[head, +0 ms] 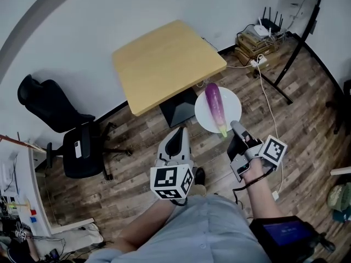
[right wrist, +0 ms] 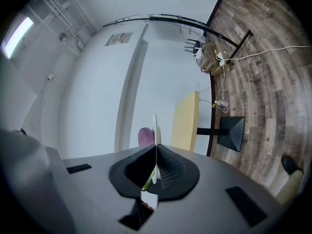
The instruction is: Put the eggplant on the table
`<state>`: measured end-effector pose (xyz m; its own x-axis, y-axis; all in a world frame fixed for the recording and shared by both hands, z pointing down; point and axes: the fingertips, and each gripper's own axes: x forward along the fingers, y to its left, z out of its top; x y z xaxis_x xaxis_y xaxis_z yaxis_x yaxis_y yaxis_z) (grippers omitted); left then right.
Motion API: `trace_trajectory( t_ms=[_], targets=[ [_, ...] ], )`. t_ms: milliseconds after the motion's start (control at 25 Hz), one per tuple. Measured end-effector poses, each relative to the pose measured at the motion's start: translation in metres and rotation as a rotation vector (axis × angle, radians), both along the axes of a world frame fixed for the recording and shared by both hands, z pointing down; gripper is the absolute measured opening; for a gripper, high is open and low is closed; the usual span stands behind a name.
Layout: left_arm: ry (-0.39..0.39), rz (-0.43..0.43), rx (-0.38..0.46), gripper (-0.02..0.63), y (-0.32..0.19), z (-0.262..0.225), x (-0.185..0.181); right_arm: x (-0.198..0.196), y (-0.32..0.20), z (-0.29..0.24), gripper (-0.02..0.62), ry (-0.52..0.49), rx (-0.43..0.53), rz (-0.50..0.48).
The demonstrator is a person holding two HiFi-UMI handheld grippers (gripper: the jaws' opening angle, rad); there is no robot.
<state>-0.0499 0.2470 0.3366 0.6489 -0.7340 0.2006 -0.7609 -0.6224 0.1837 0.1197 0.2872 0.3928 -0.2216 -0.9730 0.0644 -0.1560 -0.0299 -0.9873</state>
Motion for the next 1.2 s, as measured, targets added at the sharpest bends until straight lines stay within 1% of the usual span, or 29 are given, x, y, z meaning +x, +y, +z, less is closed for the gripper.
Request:
trace_trajectory(
  t_ms=[360, 560, 800, 1000, 1200],
  targets=[
    [0.013, 0.015, 0.031, 0.006, -0.063, -0.009, 0.003, 0.002, -0.067, -0.007, 0.006, 0.009, 0.02, 0.006],
    [0.025, 0.009, 0.037, 0.006, -0.095, -0.009, 0.005, -0.004, -0.101, -0.007, 0.006, 0.005, 0.029, -0.017],
    [0.031, -0.001, 0.035, 0.006, -0.119, -0.008, 0.01, -0.008, -0.13, -0.001, 0.006, -0.003, 0.007, -0.047],
    [0.024, -0.02, 0.022, 0.006, -0.141, -0.002, 0.013, 0.001, -0.156, -0.001, 0.006, -0.004, 0.011, -0.057],
    [0.009, -0.049, 0.001, 0.006, -0.167, 0.008, 0.016, 0.01, -0.184, 0.007, 0.006, -0.009, -0.004, -0.073]
  ],
)
